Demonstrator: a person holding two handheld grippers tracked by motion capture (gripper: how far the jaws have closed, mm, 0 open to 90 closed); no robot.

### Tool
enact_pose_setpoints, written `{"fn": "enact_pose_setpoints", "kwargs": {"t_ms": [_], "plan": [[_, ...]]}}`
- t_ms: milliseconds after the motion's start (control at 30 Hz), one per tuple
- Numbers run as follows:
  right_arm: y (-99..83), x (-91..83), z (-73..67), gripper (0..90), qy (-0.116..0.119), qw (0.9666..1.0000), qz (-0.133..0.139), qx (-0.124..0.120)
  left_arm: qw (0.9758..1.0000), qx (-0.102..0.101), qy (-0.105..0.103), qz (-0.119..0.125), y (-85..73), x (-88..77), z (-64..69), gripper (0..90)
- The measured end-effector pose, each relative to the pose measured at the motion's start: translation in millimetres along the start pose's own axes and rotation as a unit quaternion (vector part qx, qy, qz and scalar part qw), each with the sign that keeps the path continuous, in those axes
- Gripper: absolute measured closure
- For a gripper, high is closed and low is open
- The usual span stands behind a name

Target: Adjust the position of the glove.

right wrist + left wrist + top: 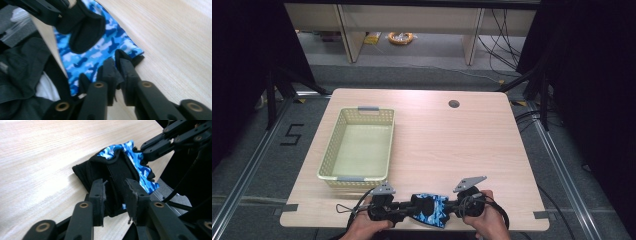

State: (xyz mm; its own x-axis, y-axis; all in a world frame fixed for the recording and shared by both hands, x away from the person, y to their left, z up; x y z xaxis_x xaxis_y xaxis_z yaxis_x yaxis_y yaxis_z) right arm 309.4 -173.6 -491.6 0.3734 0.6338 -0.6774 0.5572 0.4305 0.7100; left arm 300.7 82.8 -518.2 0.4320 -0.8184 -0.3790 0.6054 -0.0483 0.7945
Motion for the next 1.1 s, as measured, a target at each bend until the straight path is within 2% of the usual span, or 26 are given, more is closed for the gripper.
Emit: {"fn": "enact_pose_setpoints", "kwargs": {"t_ms": [67, 100, 133, 167, 233, 333, 367, 433, 500, 567, 600, 733, 867, 933, 967, 1000, 1100], "plan": [[-2.5, 4.2, 2.6, 78.3, 0.0, 1.0, -0.005, -0.005, 1.0, 0.005, 0.002, 0.003, 1.9, -1.6, -1.8, 64.8], [-3.1, 4.5, 2.9, 76.4, -0.005, 0.9999, -0.014, -0.002, 0.9999, 0.004, 0.01, 0.011, 2.6, -1.8, -1.4, 63.1], [-3.2, 5.6, 4.1, 74.9, -0.004, 0.9999, -0.012, -0.011, 0.9999, 0.01, 0.008, 0.008, 3.9, -3.5, -2.9, 61.8], [-3.0, 5.2, 4.5, 71.5, -0.008, 0.9999, -0.013, -0.009, 0.9998, 0.005, 0.014, 0.012, 4.9, -4.1, -3.8, 59.3], [-1.9, 2.1, 3.3, 60.1, -0.029, 0.9994, -0.01, 0.018, 0.9997, -0.008, 0.023, 0.006, 5.5, -4.8, -8.2, 51.7], [-3.3, 4.1, 4.0, 50.5, -0.036, 0.9989, 0.013, 0.028, 0.9994, -0.024, 0.025, -0.006, 4.3, -3.4, -13.0, 47.9], [-3.3, 3.6, 2.6, 48.5, -0.036, 0.9986, 0.006, 0.037, 0.9993, -0.029, 0.024, -0.009, 3.9, -2.4, -13.1, 47.5], [-5.9, 9.3, 1.0, 46.3, -0.031, 0.9982, 0.014, 0.049, 0.9991, -0.03, 0.025, -0.016, 3.0, 0.3, -13.0, 46.3], [-9.0, 15.5, 1.6, 46.6, -0.034, 0.9987, 0.003, 0.039, 0.999, -0.031, 0.024, -0.022, 2.7, 2.4, -13.1, 46.3], [-10.7, 18.8, 1.2, 48.7, -0.037, 0.9987, 0.006, 0.036, 0.9987, -0.029, 0.034, -0.025, 2.3, 3.8, -14.3, 47.2], [-9.6, 18.1, -0.1, 49.3, -0.038, 0.9985, 0.001, 0.04, 0.9987, -0.037, 0.024, -0.026, 1.6, 5.0, -16.1, 47.8], [-10.0, 20.2, -1.7, 53.8, -0.047, 0.9987, 0.004, 0.019, 0.9985, -0.038, 0.022, -0.034, -0.1, 8.4, -17.7, 51.6], [-10.3, 20.4, -0.9, 59.4, -0.042, 0.9988, 0.01, 0.022, 0.9988, -0.029, 0.021, -0.033, 0.0, 12.4, -16.7, 56.3], [-10.3, 20.3, -0.3, 61.3, -0.042, 0.9988, 0.012, 0.022, 0.9986, -0.032, 0.03, -0.031, 0.3, 14.6, -15.2, 57.6], [-10.9, 21.9, -0.5, 62.6, -0.04, 0.9986, 0.021, 0.028, 0.9987, -0.029, 0.029, -0.031, 0.0, 15.3, -15.3, 59.0], [-10.1, 20.7, 1.1, 64.0, -0.039, 0.9988, 0.015, 0.025, 0.9989, -0.028, 0.019, -0.031, -0.5, 16.3, -16.0, 60.8], [-10.1, 22.5, 3.8, 69.2, -0.033, 0.9988, 0.025, 0.027, 0.9991, -0.026, 0.025, -0.023, -1.6, 18.6, -14.4, 64.3]]}}
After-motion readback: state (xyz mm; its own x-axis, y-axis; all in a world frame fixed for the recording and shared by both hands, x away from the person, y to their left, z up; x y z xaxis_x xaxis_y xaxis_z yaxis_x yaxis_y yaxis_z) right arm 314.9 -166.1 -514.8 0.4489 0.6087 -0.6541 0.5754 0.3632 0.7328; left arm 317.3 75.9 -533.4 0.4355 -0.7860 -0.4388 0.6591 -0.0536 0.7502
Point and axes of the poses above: each handheld gripper's, and its own axes: x roughly forward along the jaws, y roughly out of its top, z roughly to its right, the point moved 2 cm from there along x, roughly forward along the jaws, and after that the axes turned 12 degrees about z, right-handed, at the moved point
